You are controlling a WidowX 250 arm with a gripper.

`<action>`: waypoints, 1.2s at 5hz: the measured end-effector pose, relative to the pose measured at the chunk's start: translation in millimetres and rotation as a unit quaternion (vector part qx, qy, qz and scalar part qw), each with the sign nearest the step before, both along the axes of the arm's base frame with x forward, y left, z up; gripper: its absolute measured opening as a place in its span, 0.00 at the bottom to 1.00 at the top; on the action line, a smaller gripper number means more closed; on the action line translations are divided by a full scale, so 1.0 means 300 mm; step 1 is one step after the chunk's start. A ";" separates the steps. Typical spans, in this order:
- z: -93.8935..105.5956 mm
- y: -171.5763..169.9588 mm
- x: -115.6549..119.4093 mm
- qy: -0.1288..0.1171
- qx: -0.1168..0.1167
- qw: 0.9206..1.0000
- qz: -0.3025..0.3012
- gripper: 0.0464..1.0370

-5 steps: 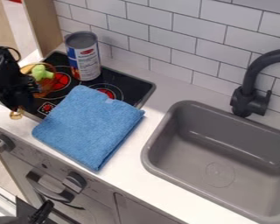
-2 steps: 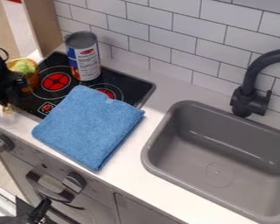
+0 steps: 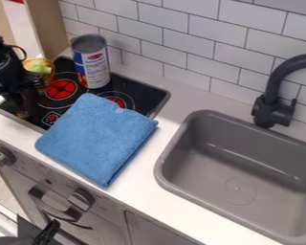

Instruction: Put the yellow pot to the left side of the burner

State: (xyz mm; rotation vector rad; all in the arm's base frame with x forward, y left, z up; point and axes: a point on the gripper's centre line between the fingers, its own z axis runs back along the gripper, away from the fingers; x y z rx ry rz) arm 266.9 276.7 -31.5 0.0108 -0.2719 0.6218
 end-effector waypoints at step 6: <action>0.170 -0.083 -0.084 0.030 0.020 0.999 -0.035 0.96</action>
